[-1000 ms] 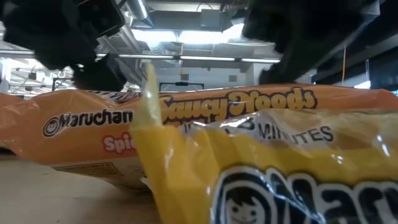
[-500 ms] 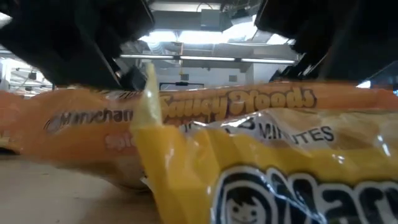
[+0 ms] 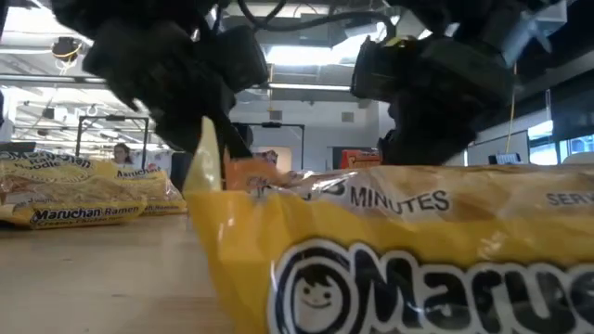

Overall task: Sort Maruchan noodles
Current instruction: Put the orange noodle pack into the top white bin

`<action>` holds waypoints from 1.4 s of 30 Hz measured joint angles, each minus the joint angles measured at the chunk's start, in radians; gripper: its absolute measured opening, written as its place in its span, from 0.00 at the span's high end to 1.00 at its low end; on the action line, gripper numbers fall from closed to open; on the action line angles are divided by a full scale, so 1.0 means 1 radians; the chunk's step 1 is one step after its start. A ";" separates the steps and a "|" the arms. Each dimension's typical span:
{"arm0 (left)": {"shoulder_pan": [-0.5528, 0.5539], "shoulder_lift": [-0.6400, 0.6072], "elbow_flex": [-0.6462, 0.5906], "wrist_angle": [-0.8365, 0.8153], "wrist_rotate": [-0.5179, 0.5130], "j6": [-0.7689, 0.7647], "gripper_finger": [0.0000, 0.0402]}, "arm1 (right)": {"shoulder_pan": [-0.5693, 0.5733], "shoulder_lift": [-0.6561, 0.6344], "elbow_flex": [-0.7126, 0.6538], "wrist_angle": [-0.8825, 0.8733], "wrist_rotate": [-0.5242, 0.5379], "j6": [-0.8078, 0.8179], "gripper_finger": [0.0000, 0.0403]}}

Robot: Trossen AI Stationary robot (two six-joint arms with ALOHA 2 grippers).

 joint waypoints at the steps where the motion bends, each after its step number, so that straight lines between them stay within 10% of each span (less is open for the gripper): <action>1: 0.015 -0.026 -0.002 -0.036 -0.005 0.006 0.48 | -0.012 -0.019 0.006 -0.031 -0.003 -0.002 0.32; 12: -0.073 -0.306 0.000 -0.223 -0.178 -0.015 0.48 | -0.088 -0.221 0.055 -0.177 0.079 -0.071 0.32; 26: -0.154 0.065 -0.001 0.027 -0.348 -0.017 0.48 | -0.300 -0.055 0.052 0.018 -0.133 -0.075 0.29; 42: -0.143 0.104 0.000 0.021 -0.391 -0.016 0.48 | -0.350 0.049 0.053 0.052 -0.442 0.010 0.15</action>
